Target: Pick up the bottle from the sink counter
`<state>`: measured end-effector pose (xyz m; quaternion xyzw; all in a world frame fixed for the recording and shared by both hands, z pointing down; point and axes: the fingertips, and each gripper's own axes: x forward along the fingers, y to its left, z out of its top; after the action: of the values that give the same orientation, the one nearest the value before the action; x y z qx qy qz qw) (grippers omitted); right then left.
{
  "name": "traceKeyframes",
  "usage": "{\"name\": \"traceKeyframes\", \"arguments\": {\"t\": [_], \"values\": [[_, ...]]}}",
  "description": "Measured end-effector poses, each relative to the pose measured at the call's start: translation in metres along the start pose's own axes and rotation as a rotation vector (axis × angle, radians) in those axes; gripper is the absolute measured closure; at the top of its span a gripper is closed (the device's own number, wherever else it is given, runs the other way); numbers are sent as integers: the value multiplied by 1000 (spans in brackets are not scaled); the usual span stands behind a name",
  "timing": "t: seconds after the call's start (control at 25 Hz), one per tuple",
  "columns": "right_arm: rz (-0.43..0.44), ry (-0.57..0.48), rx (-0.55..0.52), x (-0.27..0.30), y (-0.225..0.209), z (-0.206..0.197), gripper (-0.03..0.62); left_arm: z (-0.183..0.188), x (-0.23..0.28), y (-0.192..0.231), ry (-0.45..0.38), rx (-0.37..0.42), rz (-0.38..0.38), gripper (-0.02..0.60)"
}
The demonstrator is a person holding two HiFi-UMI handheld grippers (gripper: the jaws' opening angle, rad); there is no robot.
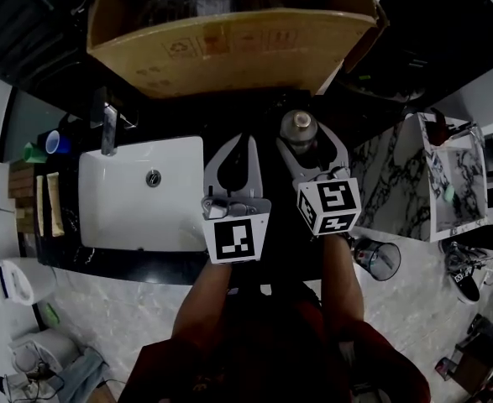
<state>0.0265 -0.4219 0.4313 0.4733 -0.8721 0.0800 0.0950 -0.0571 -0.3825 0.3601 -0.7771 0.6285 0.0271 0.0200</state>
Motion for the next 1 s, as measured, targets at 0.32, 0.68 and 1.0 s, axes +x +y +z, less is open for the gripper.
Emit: {"name": "traceKeyframes", "arguments": {"t": [0.32,0.68,1.0], "values": [[24,-46,-8,-25,19,23,281,16,-19,7,-20,23,31,580],[50,-122,-13,-47,32,56,281,31,-34,17,-40,32,75,578],[61,-208,-9,-64,36,85,281,46,-41,18,-84,27,97,580]]}}
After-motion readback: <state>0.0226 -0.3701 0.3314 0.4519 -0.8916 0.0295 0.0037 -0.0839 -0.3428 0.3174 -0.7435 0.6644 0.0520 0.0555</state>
